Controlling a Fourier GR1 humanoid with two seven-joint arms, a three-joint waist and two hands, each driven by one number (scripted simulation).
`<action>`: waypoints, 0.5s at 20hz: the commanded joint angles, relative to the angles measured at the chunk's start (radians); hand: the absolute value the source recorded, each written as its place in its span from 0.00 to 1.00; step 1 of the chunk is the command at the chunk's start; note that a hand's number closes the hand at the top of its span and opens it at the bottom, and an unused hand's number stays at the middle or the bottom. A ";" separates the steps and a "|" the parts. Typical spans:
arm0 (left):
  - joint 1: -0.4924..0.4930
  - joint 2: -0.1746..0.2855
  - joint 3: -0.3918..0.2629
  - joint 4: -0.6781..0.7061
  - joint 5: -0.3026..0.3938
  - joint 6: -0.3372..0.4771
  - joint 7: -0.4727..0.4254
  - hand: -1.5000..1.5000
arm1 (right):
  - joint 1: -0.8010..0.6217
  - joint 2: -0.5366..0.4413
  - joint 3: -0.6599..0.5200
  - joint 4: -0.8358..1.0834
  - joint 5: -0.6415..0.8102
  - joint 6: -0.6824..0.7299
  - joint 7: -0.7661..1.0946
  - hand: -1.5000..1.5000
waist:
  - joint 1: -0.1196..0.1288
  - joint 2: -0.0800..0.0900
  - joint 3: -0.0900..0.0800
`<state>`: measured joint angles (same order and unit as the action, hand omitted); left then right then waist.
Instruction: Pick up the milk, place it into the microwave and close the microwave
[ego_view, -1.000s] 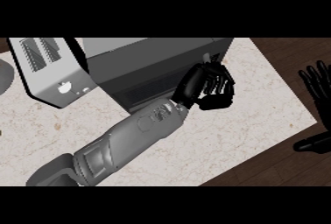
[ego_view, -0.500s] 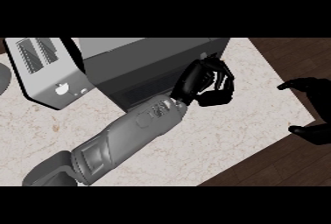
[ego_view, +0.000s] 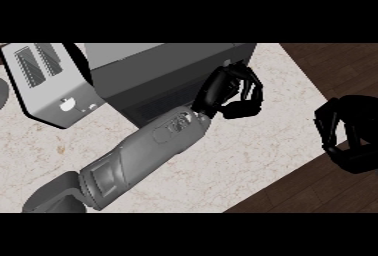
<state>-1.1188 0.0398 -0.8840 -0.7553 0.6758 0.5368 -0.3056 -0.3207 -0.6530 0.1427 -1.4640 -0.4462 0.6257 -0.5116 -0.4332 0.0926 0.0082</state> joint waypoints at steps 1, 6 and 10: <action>-0.053 -0.038 0.014 0.042 0.021 0.005 0.010 1.00 | -0.015 -0.003 0.031 -0.052 -0.009 0.084 -0.042 1.00 | -0.024 0.007 0.001; -0.048 -0.037 0.013 0.044 0.028 0.025 -0.005 1.00 | 0.004 0.000 0.056 -0.100 -0.023 0.074 -0.020 1.00 | -0.038 0.010 0.004; -0.034 -0.037 0.012 0.029 0.035 0.046 -0.017 1.00 | 0.011 -0.003 0.067 -0.142 -0.034 0.067 -0.005 1.00 | -0.039 0.007 0.003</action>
<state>-1.1152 0.0620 -0.8733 -0.7965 0.7042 0.5779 -0.3271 -0.3120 -0.6570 0.1951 -1.5769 -0.4732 0.6345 -0.4744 -0.4538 0.0837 0.0079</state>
